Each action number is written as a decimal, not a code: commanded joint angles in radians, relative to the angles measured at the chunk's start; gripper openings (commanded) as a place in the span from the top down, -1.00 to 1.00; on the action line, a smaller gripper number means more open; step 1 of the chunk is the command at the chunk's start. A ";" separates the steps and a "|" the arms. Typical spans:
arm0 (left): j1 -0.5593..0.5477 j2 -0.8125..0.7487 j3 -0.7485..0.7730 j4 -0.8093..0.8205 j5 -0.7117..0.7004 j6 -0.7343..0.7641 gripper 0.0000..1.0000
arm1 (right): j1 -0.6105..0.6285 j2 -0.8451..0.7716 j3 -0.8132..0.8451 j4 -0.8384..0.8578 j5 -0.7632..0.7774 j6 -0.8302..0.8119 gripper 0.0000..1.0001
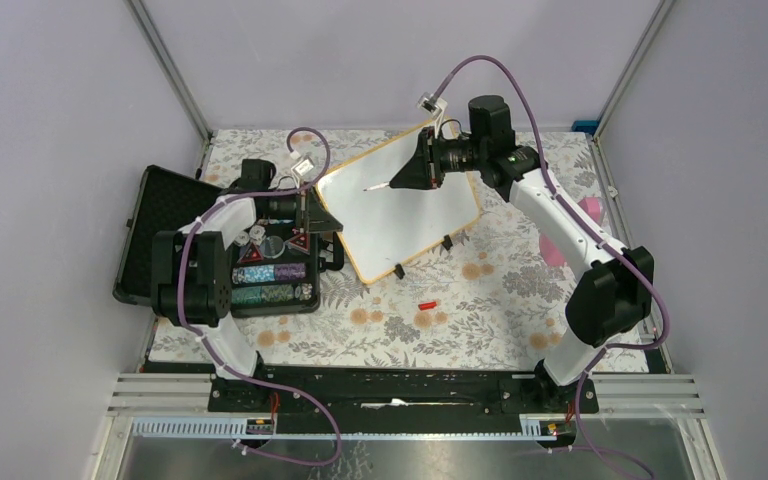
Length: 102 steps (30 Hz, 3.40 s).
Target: Write a sentence on the whiteboard
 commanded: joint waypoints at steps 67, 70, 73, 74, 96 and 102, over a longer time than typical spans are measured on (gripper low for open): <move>-0.032 -0.486 -0.048 0.071 -0.381 -0.315 -0.96 | 0.240 -0.170 -0.205 0.039 0.438 -0.187 1.00; -0.037 -0.469 -0.069 0.127 -0.369 -0.342 -0.74 | 0.252 -0.161 -0.196 0.042 0.448 -0.184 1.00; -0.037 -0.440 -0.069 0.142 -0.358 -0.351 -0.51 | 0.258 -0.153 -0.188 0.041 0.448 -0.173 1.00; -0.037 -0.433 -0.067 0.145 -0.351 -0.354 -0.50 | 0.260 -0.151 -0.185 0.040 0.446 -0.170 1.00; -0.037 -0.360 -0.104 0.276 -0.357 -0.439 0.91 | 0.285 -0.069 -0.073 0.008 0.529 -0.178 1.00; -0.037 -0.362 -0.108 0.276 -0.361 -0.434 1.00 | 0.287 -0.066 -0.063 -0.002 0.542 -0.184 1.00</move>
